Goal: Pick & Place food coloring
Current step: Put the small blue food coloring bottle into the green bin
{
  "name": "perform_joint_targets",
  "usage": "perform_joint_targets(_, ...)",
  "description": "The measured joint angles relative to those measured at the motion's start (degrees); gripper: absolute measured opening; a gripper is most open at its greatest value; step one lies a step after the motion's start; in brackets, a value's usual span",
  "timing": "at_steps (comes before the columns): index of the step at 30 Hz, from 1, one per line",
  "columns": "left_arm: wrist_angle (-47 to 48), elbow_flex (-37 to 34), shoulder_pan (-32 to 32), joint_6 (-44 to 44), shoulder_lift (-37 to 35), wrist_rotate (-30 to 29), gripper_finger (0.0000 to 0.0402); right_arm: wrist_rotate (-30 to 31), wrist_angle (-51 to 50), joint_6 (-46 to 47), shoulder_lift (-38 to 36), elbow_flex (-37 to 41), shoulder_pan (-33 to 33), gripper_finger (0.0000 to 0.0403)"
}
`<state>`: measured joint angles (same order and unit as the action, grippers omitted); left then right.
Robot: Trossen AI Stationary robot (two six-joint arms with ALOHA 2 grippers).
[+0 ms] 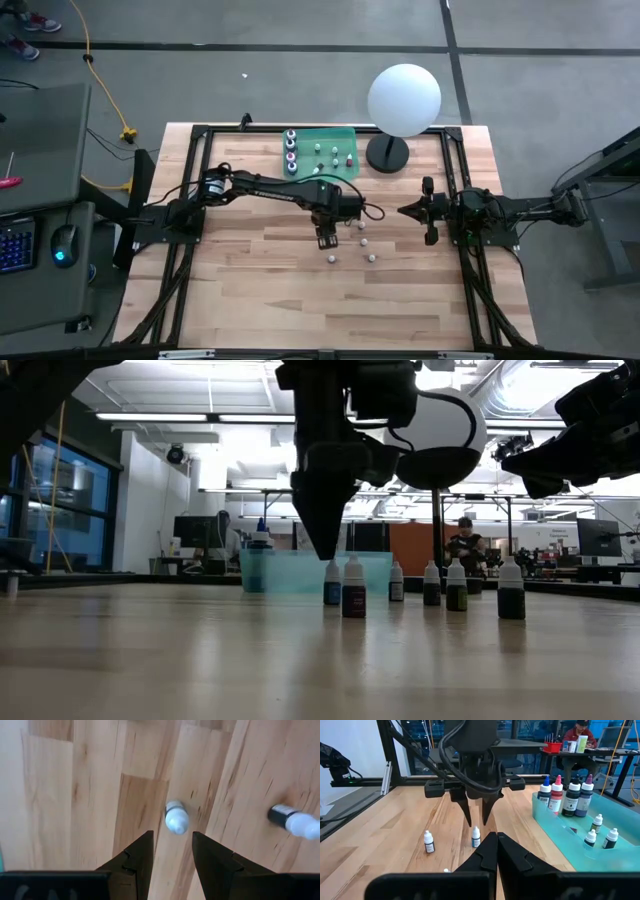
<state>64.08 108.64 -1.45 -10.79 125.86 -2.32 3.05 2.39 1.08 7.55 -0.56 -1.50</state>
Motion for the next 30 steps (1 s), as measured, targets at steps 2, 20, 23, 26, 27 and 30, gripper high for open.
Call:
perform_joint_targets(2, -0.4, 0.0, 0.0, 0.0, 0.0, 0.5, 0.0131, 0.0, 0.0, 0.0, 0.0, 0.0, 0.0, 0.0000)
perform_joint_targets(20, -4.2, -1.3, 0.3, 3.4, 0.0, 1.8, 0.0227, 0.0, 0.0, 0.0, 0.0, 0.0, 0.0, 0.0000)
perform_joint_targets(23, -5.1, -2.6, 0.7, 3.5, 0.0, 3.4, 0.0227, 0.0, 0.0, 0.0, 0.0, 0.0, 0.0, 0.0000)
perform_joint_targets(26, -6.2, -3.5, 1.2, 3.6, -0.1, 4.2, 0.0227, 0.0, 0.0, 0.0, 0.0, 0.0, 0.0, 0.0000)
perform_joint_targets(27, -6.1, -4.1, 1.3, 3.6, -0.1, 4.1, 0.0227, 0.0, 0.0, 0.0, 0.0, 0.0, 0.0, 0.0000)
perform_joint_targets(30, -7.2, -4.8, 1.6, 3.4, 0.0, 4.5, 0.0227, 0.0, 0.0, 0.0, 0.0, 0.0, 0.0, 0.0000)
